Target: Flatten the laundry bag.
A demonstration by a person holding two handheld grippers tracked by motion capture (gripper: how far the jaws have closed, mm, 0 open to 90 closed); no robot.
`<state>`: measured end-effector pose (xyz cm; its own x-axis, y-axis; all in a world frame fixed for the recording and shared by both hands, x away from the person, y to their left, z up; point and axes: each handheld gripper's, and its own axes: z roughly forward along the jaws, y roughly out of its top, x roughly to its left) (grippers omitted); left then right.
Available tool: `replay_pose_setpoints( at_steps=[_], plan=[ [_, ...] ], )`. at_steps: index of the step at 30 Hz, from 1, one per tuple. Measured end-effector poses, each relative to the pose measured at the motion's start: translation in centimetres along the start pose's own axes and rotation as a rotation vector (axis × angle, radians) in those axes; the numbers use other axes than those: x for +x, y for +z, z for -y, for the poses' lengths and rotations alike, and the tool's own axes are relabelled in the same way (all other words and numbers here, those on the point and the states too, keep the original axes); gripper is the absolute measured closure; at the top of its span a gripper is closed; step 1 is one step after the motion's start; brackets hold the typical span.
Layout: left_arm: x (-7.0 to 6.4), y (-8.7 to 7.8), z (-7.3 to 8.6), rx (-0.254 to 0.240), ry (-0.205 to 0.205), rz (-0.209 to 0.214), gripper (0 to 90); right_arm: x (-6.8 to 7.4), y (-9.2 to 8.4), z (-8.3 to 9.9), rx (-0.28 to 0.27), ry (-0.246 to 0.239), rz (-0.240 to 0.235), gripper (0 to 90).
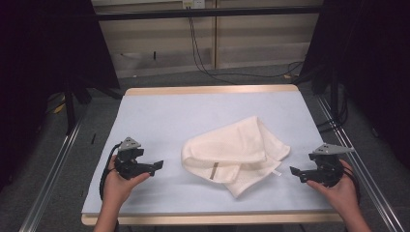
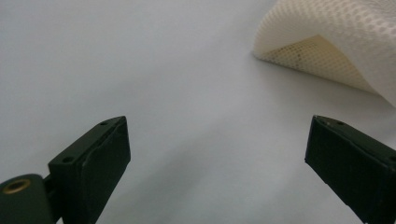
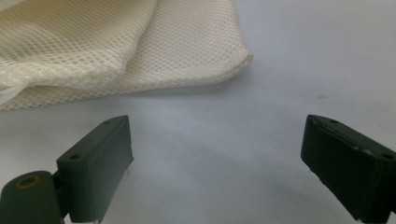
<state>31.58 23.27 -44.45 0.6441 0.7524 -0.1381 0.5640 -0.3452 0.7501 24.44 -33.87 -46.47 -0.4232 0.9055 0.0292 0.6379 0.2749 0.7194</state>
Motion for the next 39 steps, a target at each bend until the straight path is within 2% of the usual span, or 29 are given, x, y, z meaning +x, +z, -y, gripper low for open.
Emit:
replay_pose_setpoints(
  at_steps=[2, 4, 6, 10, 12, 15, 18, 20, 21, 24, 26, 28, 30, 33, 36, 37, 39],
  plan=[
    [-0.3, 0.1, -0.3, 0.011, 0.01, 0.01, 7.1, -0.1, 0.1, -0.1, 0.003, 0.005, -0.01, 8.3],
    [-0.7, 0.3, -0.7, 0.02, 0.032, 0.038, 7.1, 0.2, 0.1, -0.3, -0.001, 0.004, -0.01, 8.2],
    [-1.1, 0.4, -1.2, 0.028, 0.054, 0.054, 7.1, 0.4, 0.2, -0.5, -0.001, -0.012, -0.016, 8.2],
    [-2.1, 0.7, -2.2, 0.026, 0.087, 0.078, 7.1, 0.7, 0.2, -0.7, 0.004, -0.014, -0.028, 8.3],
    [-2.7, 0.7, -2.8, 0.017, 0.102, 0.095, 7.2, 0.7, 0.1, -0.8, -0.011, -0.024, -0.025, 8.4],
    [-3.5, 0.7, -3.7, 0.013, 0.137, 0.115, 9.5, 0.9, 0.0, -0.9, -0.014, -0.007, -0.041, 8.4],
    [-4.3, 0.8, -4.5, 0.004, 0.162, 0.137, 11.3, 1.2, 0.0, -0.9, -0.015, -0.027, -0.049, 8.5],
    [-4.8, 1.1, -5.0, 0.007, 0.194, 0.148, 12.8, 1.5, 0.1, -0.9, -0.01, -0.044, -0.047, 8.4],
    [-5.0, 1.2, -5.1, 0.008, 0.206, 0.159, 13.7, 1.6, 0.0, -0.9, -0.003, -0.036, -0.045, 8.4],
    [-5.7, 1.8, -5.4, 0.019, 0.216, 0.194, 17.9, 1.9, 0.0, -0.8, -0.004, -0.041, -0.053, 8.4],
    [-6.0, 2.3, -5.6, 0.045, 0.244, 0.194, 20.4, 2.1, 0.0, -0.8, -0.001, -0.044, -0.054, 8.4],
    [-6.2, 2.8, -5.6, 0.071, 0.249, 0.203, 22.6, 2.4, -0.1, -0.7, 0.007, -0.049, -0.056, 8.4],
    [-6.3, 3.3, -5.7, 0.081, 0.271, 0.212, 25.2, 2.6, -0.1, -0.6, 0.008, -0.052, -0.054, 8.5],
    [-6.6, 3.6, -5.8, 0.078, 0.268, 0.216, 29.7, 2.6, -0.1, -0.6, 0.009, -0.058, -0.059, 8.7],
    [-6.6, 3.6, -5.9, 0.083, 0.288, 0.197, 36.4, 2.5, -0.2, -0.5, -0.002, -0.05, -0.073, 8.9],
    [-6.6, 3.5, -6.0, 0.089, 0.293, 0.213, 42.0, 2.4, -0.3, -0.5, -0.008, -0.05, -0.069, 9.2],
    [-6.7, 3.5, -6.1, 0.101, 0.292, 0.206, 47.1, 2.3, -0.2, -0.5, -0.01, -0.044, -0.076, 9.2]
  ],
)
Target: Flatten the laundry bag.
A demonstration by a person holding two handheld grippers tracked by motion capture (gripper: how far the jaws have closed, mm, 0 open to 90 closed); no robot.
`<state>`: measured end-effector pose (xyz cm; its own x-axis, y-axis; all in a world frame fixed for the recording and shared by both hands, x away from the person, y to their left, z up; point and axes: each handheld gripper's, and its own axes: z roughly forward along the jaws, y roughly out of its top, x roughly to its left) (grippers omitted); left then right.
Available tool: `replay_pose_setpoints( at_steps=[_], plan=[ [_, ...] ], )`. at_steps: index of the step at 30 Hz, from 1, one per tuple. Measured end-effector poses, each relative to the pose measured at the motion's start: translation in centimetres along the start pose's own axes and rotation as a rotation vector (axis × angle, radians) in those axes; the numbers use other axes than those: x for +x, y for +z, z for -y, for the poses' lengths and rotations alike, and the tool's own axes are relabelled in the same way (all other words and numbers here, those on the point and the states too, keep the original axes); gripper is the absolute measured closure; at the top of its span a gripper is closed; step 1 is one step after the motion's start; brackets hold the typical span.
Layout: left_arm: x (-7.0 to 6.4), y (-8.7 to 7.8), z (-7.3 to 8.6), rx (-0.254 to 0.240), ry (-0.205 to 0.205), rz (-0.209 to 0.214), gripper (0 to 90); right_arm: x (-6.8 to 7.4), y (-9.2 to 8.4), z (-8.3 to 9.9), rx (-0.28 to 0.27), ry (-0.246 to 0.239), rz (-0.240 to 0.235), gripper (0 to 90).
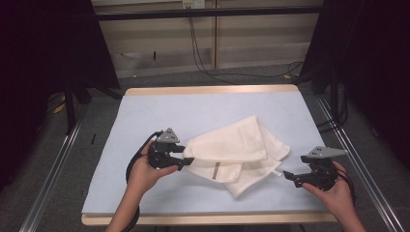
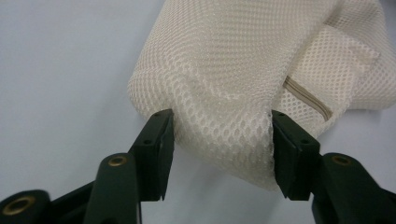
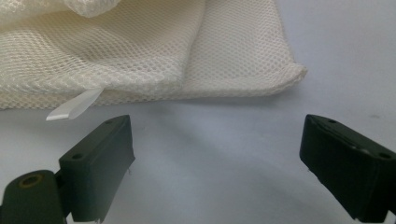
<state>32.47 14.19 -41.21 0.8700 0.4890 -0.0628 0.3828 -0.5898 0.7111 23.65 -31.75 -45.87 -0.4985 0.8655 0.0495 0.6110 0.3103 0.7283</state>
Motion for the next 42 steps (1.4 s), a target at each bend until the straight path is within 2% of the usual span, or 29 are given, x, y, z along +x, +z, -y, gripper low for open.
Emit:
replay_pose_setpoints(
  at_steps=[3, 5, 7, 10, 11, 15, 18, 20, 24, 29, 35, 38, 39, 40, 42],
  plan=[
    [-0.1, 0.0, 0.0, 0.014, -0.008, -0.003, 55.2, 0.0, 0.1, 0.0, -0.001, 0.006, -0.001, 9.3],
    [-0.1, 0.0, 0.0, 0.019, -0.002, 0.002, 61.4, 0.0, 0.1, -0.1, 0.0, 0.009, -0.002, 9.3],
    [-0.2, 0.0, -0.1, 0.045, 0.008, -0.003, 65.5, 0.1, 0.3, -0.2, -0.006, 0.0, -0.016, 10.0],
    [-0.3, 0.1, -0.1, 0.055, -0.037, 0.001, 72.1, 0.3, 0.5, -0.4, -0.005, -0.009, -0.023, 10.5],
    [-0.3, 0.1, -0.1, 0.055, -0.037, 0.001, 73.9, 0.4, 0.6, -0.4, -0.003, -0.007, -0.026, 10.5],
    [-0.4, 0.0, -0.5, 0.067, -0.082, 0.03, 77.3, 0.6, 0.8, -0.5, 0.001, -0.014, -0.031, 10.5],
    [-0.7, 0.0, -0.7, 0.056, -0.103, 0.019, 77.7, 0.7, 0.8, -0.6, -0.002, -0.015, -0.04, 10.6],
    [-0.8, -0.1, -0.9, 0.066, -0.1, 0.016, 78.0, 0.7, 0.8, -0.6, -0.005, -0.006, -0.051, 11.0],
    [-0.8, -0.1, -1.0, 0.059, -0.106, 0.022, 78.0, 0.8, 0.7, -0.8, -0.013, -0.016, -0.065, 14.4],
    [-0.7, 0.1, -1.0, 0.063, -0.132, 0.037, 78.4, 1.1, 1.0, -1.2, -0.014, -0.033, -0.099, 19.1],
    [-0.7, 0.3, -1.2, 0.077, -0.133, 0.035, 78.3, 1.7, 1.1, -1.7, -0.033, -0.058, -0.126, 28.4],
    [-0.6, 0.3, -1.2, 0.079, -0.131, 0.04, 78.4, 1.9, 1.1, -1.8, -0.026, -0.076, -0.15, 37.3],
    [-0.5, 0.3, -1.3, 0.079, -0.132, 0.046, 78.5, 2.0, 1.1, -1.8, -0.028, -0.078, -0.145, 40.0],
    [-0.5, 0.3, -1.3, 0.075, -0.144, 0.043, 78.5, 2.0, 1.2, -1.8, -0.031, -0.087, -0.15, 44.6],
    [-0.5, 0.4, -1.4, 0.066, -0.16, 0.046, 78.6, 2.1, 1.3, -1.9, -0.021, -0.095, -0.149, 46.2]
  ],
)
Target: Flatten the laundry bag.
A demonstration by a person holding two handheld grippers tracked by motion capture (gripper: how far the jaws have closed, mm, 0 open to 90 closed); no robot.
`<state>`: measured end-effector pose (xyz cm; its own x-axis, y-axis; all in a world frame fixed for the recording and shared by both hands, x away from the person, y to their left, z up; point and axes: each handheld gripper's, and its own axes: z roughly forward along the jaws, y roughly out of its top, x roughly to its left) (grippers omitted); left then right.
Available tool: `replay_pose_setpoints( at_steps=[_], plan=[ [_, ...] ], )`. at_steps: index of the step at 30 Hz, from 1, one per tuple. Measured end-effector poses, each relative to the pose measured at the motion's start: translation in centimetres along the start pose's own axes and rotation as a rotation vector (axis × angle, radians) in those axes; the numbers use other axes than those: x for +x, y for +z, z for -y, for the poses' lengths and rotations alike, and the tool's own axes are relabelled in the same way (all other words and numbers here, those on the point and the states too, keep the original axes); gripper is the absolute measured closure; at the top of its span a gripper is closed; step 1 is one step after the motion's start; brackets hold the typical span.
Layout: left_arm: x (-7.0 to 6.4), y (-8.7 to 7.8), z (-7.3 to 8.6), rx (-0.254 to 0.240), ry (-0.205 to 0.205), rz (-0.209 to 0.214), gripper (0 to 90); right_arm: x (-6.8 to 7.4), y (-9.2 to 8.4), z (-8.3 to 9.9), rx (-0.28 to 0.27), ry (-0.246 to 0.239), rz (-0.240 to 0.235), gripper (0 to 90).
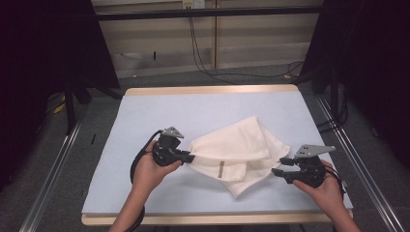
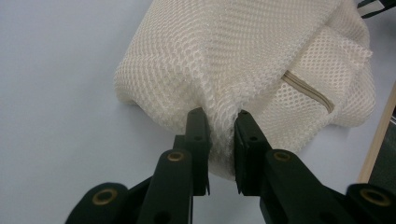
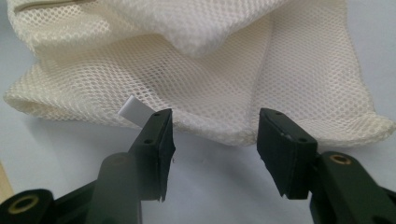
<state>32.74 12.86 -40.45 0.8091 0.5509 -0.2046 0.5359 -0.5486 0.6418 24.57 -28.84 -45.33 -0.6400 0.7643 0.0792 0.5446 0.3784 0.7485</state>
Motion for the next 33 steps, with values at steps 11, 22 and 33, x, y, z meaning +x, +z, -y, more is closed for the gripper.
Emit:
replay_pose_setpoints(
  at_steps=[11, 22, 33],
  plan=[
    [2.0, -1.2, -1.7, -0.005, -0.074, -0.01, 80.8, 0.0, 1.3, 0.0, 0.078, -0.039, -0.005, 81.6],
    [3.6, -1.2, -2.7, -0.005, -0.155, -0.033, 82.5, 0.0, 1.0, -0.2, 0.075, -0.051, -0.018, 88.2],
    [4.7, -1.1, -3.0, -0.011, -0.198, -0.033, 82.5, 0.3, 0.7, -0.7, 0.048, -0.051, -0.02, 89.7]
  ],
)
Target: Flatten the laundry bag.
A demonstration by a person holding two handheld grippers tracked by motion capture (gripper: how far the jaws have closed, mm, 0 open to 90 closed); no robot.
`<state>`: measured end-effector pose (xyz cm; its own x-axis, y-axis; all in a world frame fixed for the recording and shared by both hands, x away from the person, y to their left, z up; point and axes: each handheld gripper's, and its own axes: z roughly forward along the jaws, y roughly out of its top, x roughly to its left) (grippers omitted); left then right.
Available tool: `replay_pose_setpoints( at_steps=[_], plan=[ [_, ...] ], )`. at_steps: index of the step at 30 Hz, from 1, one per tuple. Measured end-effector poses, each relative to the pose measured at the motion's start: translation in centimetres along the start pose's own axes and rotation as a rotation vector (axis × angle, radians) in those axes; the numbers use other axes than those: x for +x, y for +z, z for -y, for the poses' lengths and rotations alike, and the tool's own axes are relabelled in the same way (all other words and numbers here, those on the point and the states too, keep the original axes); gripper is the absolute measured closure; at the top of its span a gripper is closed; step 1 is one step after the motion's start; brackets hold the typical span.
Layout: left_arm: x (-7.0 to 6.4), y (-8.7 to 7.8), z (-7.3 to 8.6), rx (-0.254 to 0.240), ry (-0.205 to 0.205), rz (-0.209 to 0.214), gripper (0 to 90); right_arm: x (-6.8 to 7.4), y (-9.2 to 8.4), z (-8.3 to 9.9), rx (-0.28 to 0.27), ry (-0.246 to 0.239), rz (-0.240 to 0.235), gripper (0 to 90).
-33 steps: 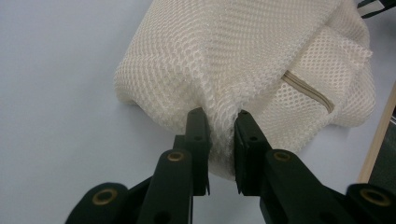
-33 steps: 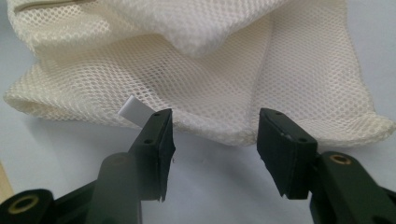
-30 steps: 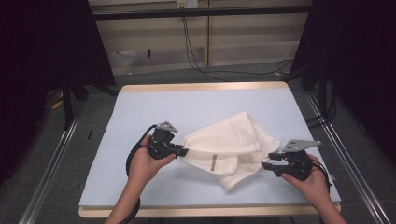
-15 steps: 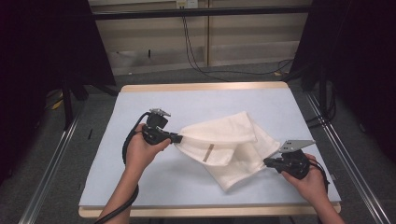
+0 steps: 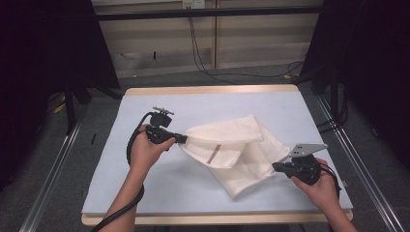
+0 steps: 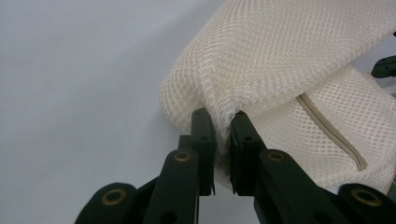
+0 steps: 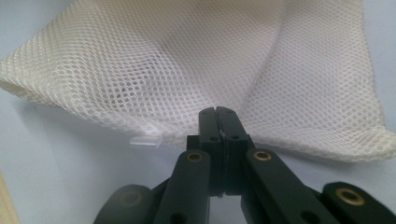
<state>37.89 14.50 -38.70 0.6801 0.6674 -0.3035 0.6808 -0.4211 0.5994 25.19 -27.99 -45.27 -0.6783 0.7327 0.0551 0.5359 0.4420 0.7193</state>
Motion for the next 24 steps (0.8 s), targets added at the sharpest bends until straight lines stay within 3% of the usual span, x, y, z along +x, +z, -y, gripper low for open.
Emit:
replay_pose_setpoints(
  at_steps=[10, 16, 19, 22, 24],
  plan=[
    [1.0, 0.3, -0.5, 0.012, -0.005, -0.02, 82.3, 0.7, 1.3, -1.8, -0.018, -0.022, -0.028, 90.0],
    [1.9, 0.6, -0.8, 0.0, -0.016, -0.037, 80.8, 1.5, 2.9, -1.7, 0.037, -0.054, -0.045, 90.0],
    [2.4, 1.1, -0.9, -0.034, -0.062, -0.029, 80.5, 1.6, 3.2, -1.7, 0.041, -0.067, -0.047, 90.0],
    [2.8, 1.5, -0.8, -0.052, -0.074, -0.039, 79.2, 1.8, 3.4, -1.8, 0.04, -0.068, -0.058, 89.9],
    [3.0, 1.6, -0.8, -0.059, -0.056, -0.043, 74.6, 1.8, 3.5, -1.8, 0.051, -0.073, -0.049, 89.9]
  ],
)
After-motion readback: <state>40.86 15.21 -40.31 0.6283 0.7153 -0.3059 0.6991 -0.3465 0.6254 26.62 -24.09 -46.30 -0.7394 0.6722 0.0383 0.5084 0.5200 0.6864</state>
